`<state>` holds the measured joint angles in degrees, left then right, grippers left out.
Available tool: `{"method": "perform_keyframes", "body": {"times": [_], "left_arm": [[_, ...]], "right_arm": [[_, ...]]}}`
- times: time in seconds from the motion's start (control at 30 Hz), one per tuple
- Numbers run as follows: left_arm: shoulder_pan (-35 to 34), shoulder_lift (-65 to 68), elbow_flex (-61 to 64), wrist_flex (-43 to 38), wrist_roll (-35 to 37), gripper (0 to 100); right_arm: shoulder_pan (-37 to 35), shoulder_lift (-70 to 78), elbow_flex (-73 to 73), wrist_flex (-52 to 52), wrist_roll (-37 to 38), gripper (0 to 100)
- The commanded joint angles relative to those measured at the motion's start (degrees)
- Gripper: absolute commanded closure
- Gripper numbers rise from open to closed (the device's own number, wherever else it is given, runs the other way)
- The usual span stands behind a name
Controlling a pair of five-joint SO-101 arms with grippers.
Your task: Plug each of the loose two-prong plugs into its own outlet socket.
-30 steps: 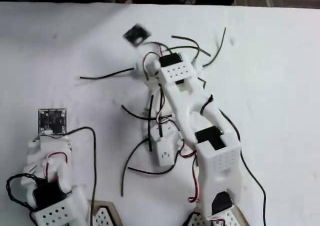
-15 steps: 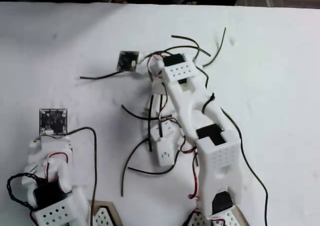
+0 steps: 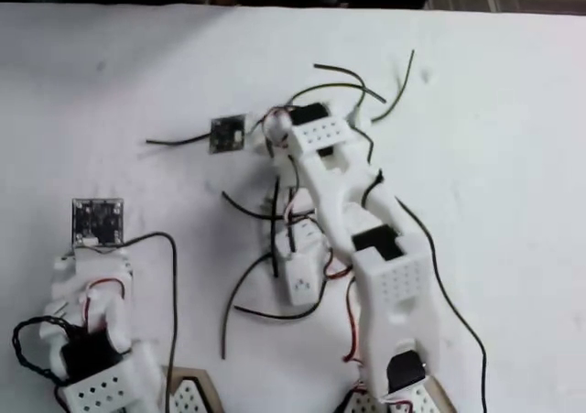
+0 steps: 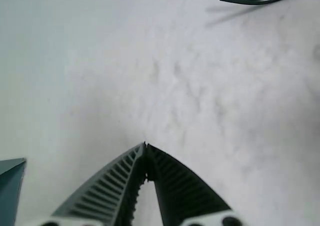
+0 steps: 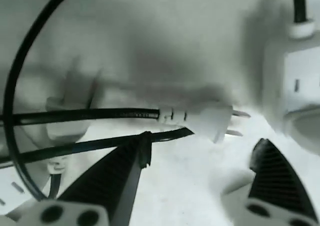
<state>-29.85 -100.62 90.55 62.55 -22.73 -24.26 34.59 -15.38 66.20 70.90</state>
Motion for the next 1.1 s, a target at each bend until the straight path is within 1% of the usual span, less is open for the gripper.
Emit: {"method": "perform_keyframes", "body": {"times": [0.0, 0.23, 0.43, 0.6, 0.7, 0.83, 0.93, 1.07], "left_arm": [[0.57, -0.75, -0.26, -1.32, -0.53, 98], [0.57, -0.75, -0.26, -1.32, -0.53, 98], [0.57, -0.75, -0.26, -1.32, -0.53, 98], [0.57, -0.75, -0.26, -1.32, -0.53, 98], [0.57, -0.75, -0.26, -1.32, -0.53, 98], [0.57, -0.75, -0.26, -1.32, -0.53, 98], [0.57, -0.75, -0.26, -1.32, -0.53, 98], [0.57, -0.75, -0.26, -1.32, -0.53, 98]], "right_arm": [[-1.80, 1.45, -2.20, -2.86, 0.44, 68.7], [-2.33, 4.09, -2.20, -7.52, 0.35, 68.8], [-3.65, 4.18, -1.76, -7.69, 0.35, 79.0], [-5.05, 4.18, -1.85, -7.52, -0.44, 81.9], [-6.11, 3.74, -2.20, -7.43, -4.13, 86.5], [-6.55, 3.12, -3.78, -7.25, -10.29, 98.1], [-6.20, 2.15, -6.15, -6.20, -16.18, 97.8], [-6.29, 1.36, -10.20, 1.27, -20.13, 97.9]]}}
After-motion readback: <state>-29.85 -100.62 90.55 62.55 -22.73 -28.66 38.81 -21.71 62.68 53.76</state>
